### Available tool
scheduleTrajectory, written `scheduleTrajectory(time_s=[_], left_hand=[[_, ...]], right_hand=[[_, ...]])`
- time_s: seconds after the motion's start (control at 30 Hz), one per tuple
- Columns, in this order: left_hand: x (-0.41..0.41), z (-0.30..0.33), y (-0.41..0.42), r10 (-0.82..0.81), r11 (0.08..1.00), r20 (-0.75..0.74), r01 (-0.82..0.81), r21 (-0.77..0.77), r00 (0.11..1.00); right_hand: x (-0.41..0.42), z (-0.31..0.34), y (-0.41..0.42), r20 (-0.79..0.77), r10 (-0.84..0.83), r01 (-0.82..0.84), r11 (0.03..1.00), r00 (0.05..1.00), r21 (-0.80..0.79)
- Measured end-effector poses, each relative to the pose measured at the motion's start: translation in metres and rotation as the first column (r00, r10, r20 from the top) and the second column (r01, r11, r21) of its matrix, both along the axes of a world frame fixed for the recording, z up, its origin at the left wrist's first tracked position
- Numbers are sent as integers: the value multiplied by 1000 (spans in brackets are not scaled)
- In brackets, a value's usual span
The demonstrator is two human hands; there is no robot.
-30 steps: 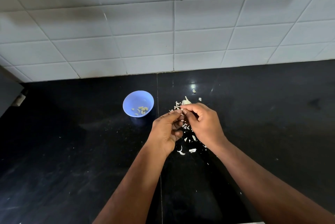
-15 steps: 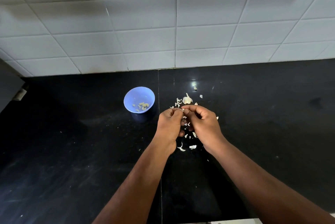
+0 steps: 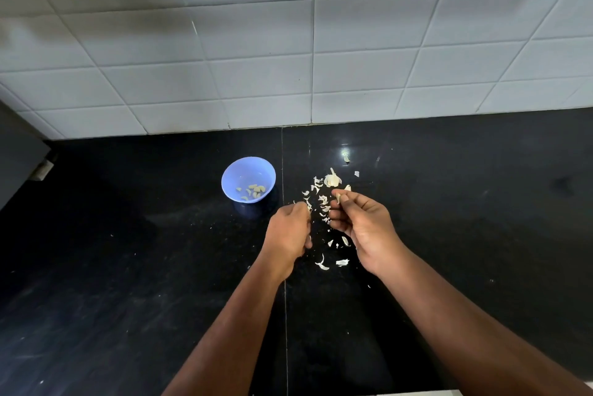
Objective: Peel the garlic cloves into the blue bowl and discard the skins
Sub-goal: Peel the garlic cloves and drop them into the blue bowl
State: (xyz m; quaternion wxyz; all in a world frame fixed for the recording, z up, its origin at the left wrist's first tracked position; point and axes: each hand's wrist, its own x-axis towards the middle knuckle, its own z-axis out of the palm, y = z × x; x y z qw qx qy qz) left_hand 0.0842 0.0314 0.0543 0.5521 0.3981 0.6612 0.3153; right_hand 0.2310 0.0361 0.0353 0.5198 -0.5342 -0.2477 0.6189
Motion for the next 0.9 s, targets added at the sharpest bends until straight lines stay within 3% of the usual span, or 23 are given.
scheduleTrajectory(time_s=[0.13,0.2,0.37,0.53,0.7,0.9], left_hand=[[-7,-11,1,-193,961,-432,260,100,881],[-8,-14,1,-199,947,-478,293,129,855],[-3,-7,-1,-67,956,-234,129,262,970],[4,-5,-1,-2,959,-116,35,281,993],[12,-5,-4,86,960,37,-93,263,996],[21,-4,-7,148,950,129,-177,259,981]], right_hand=[[-4,3,-2,154,76,-85,995,985,54],[-5,6,-4,254,109,-134,988,961,81],[0,9,-5,467,187,-267,958,864,109],[1,13,-4,502,204,-304,944,840,125],[4,13,-1,352,221,-272,957,909,100],[1,11,-1,67,194,-197,979,979,47]])
